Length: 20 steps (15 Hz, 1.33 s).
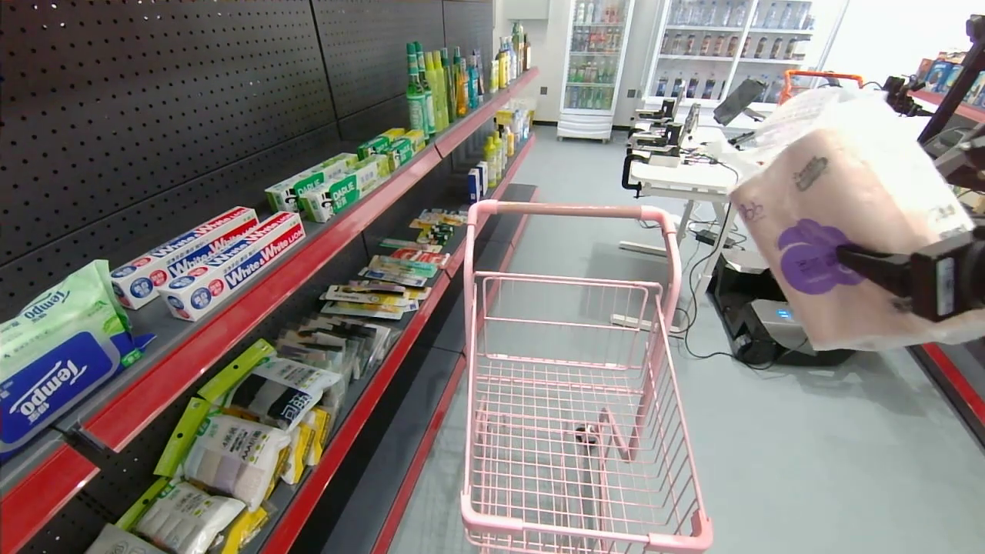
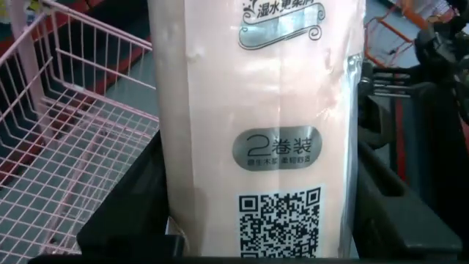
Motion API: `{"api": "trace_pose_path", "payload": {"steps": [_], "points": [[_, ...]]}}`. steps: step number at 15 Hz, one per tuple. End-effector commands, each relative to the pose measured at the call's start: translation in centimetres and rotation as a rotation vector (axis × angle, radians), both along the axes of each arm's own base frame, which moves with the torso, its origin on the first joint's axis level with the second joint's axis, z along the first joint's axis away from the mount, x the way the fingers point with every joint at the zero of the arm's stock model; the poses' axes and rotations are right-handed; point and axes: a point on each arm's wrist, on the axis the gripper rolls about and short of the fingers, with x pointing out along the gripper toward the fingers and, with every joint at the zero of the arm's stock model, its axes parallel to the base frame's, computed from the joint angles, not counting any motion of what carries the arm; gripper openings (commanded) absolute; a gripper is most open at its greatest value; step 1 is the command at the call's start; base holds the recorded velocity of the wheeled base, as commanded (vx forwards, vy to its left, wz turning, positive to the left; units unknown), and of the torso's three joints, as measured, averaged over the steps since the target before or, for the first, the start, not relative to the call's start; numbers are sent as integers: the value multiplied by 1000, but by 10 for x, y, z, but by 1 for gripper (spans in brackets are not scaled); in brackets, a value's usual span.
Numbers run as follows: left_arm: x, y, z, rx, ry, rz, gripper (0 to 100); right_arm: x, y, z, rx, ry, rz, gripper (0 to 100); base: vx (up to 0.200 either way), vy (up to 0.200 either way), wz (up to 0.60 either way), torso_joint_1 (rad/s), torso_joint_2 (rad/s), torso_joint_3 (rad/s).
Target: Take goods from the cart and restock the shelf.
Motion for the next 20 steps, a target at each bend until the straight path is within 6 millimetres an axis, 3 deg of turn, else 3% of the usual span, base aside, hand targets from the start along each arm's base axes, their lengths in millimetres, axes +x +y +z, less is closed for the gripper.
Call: {"api": "trace_pose_path", "payload": {"steps": [1, 4, 6, 13, 20], "points": [[0, 0, 0, 0, 1, 0, 100, -60, -16, 4, 19, -132, -50, 0, 0, 0, 0, 0, 0, 0], [0, 0, 0, 0, 1, 0, 100, -88, -23, -11, 5, -154, -88, 0, 0, 0, 0, 0, 0, 0], [0, 0, 0, 0, 1, 0, 100, -93, -26, -10, -7, -170, -129, 0, 0, 0, 0, 0, 0, 0], [0, 0, 0, 0, 1, 0, 100, -100, -33, -9, -28, -189, -201, 0, 0, 0, 0, 11, -24, -16], [0, 0, 0, 3, 1, -1, 100, -98, -33, -12, -52, -176, -197, 0, 0, 0, 0, 200, -452, -241]]}}
